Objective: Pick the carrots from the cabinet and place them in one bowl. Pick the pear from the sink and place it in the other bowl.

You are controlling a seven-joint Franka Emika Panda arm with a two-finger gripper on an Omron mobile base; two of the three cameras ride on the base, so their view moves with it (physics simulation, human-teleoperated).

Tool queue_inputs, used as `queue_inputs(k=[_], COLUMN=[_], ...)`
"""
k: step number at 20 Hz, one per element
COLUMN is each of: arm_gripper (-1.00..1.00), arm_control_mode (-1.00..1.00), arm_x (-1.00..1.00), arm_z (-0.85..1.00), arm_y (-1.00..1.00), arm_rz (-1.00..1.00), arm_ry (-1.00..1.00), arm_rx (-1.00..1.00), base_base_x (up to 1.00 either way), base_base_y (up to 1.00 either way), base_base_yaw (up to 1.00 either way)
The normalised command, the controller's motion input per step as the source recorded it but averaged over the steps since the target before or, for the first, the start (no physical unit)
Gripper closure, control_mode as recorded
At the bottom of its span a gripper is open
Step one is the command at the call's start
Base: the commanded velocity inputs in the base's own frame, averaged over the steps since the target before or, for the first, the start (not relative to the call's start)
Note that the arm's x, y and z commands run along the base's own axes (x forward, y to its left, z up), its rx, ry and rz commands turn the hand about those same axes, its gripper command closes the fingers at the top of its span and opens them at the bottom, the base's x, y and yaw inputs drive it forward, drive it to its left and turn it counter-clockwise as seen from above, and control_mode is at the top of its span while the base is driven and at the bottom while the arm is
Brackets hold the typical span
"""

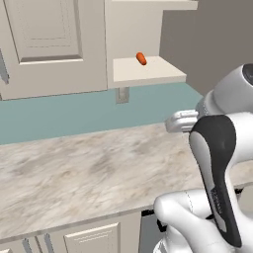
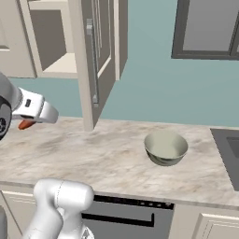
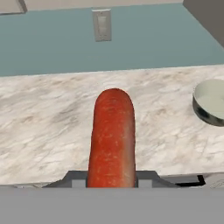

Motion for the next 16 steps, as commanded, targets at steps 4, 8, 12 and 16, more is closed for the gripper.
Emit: queue_inputs(k=[4, 8, 12, 16], arm_gripper=[1.00, 1.00, 1.00, 1.00], arm_control_mode=[-1.00, -1.00, -1.00, -1.00], arm_x=[-0.59, -0.19, -0.05, -0.01], arm_z=[-0.30, -0.09, 0.00, -0.02], arm_y=[-0.21, -0.11, 0.00, 0.00], arm_rz=[-0.07, -0.01, 0.00, 0.00], arm_ry=[0.10, 0.08, 0.01, 0.00], arm_rx=[0.00, 0.00, 0.00, 0.00], base_base_x=[0.00, 0.00, 0.00, 0.00], base_base_y=[0.00, 0.00, 0.00, 0.00], base_base_yaw=[0.00, 0.00, 0.00, 0.00])
